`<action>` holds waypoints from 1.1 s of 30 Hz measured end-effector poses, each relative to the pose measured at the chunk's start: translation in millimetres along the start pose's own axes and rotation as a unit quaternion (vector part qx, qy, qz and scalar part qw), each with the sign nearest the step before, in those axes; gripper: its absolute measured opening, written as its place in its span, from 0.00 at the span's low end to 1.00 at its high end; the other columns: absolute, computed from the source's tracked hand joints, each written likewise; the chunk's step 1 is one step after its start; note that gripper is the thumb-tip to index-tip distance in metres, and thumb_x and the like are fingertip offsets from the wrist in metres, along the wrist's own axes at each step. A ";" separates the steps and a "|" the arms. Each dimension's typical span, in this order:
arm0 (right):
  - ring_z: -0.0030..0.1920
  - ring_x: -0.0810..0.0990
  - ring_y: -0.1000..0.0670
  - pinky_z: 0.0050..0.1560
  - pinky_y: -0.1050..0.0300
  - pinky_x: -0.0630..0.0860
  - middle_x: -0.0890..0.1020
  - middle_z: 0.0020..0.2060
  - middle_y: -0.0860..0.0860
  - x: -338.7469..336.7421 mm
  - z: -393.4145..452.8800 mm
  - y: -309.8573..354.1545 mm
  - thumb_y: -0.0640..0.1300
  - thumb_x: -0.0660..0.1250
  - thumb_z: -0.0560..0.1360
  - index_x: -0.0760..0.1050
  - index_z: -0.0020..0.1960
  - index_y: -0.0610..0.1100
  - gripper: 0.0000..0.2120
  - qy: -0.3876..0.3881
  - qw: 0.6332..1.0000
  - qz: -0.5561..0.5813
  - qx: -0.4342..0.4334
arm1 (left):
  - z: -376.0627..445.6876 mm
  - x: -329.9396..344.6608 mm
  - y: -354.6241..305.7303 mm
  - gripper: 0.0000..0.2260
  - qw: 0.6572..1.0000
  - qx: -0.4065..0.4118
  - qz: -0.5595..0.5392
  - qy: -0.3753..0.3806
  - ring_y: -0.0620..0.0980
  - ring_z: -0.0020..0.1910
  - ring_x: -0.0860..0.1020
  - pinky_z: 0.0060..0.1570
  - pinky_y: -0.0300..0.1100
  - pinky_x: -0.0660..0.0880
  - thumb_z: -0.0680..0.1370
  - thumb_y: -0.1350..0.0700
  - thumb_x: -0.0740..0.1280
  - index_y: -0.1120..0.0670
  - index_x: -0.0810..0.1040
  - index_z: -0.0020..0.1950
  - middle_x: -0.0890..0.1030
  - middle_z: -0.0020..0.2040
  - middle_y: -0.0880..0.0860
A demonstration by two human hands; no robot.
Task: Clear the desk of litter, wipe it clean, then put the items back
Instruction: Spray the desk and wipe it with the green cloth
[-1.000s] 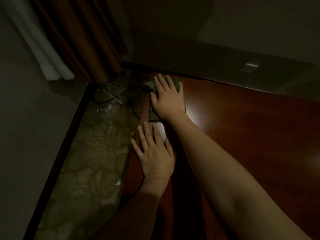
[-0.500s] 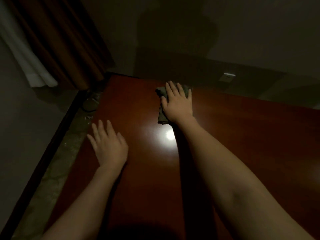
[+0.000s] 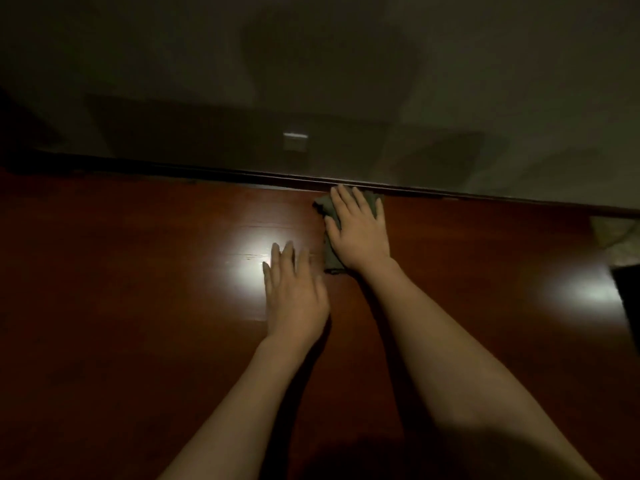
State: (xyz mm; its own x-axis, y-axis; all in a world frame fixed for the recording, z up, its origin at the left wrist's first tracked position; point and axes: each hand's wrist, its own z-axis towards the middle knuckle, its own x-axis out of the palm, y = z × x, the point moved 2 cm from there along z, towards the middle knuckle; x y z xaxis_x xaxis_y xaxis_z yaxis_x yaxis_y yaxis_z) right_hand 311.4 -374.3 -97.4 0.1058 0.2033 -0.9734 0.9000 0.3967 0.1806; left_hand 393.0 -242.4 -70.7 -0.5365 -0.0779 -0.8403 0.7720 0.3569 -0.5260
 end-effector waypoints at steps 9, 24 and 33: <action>0.77 0.47 0.53 0.74 0.43 0.42 0.52 0.77 0.55 -28.8 -53.2 -217.7 0.55 0.48 0.82 0.50 0.78 0.50 0.26 -0.024 0.994 0.005 0.102 | -19.2 97.8 -147.6 0.24 0.983 0.150 0.043 0.092 0.53 0.77 0.44 0.72 0.48 0.37 0.82 0.53 0.53 0.56 0.54 0.77 0.52 0.78 0.56; 0.77 0.52 0.49 0.73 0.37 0.50 0.55 0.77 0.52 -46.8 -130.4 -350.6 0.53 0.50 0.82 0.54 0.78 0.47 0.25 -0.082 0.950 0.058 0.296 | -25.7 116.8 -165.0 0.24 0.974 0.146 0.108 0.139 0.52 0.77 0.43 0.73 0.48 0.38 0.83 0.51 0.51 0.55 0.51 0.78 0.48 0.78 0.54; 0.77 0.48 0.47 0.72 0.34 0.44 0.52 0.78 0.52 -29.5 -135.9 -275.4 0.54 0.46 0.82 0.49 0.78 0.47 0.26 -0.059 0.934 0.029 0.352 | -22.8 76.8 -111.8 0.23 0.987 0.103 0.050 0.116 0.52 0.77 0.47 0.76 0.50 0.45 0.82 0.52 0.52 0.55 0.55 0.77 0.54 0.78 0.54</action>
State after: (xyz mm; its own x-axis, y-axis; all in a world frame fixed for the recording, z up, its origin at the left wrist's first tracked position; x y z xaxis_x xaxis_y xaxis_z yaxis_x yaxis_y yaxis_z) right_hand 3.0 -367.9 -99.3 0.1719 0.0905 -0.9810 0.9418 -0.3072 0.1367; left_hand 257.7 -267.1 -73.4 -0.4992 0.1722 -0.8492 0.8652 0.1531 -0.4775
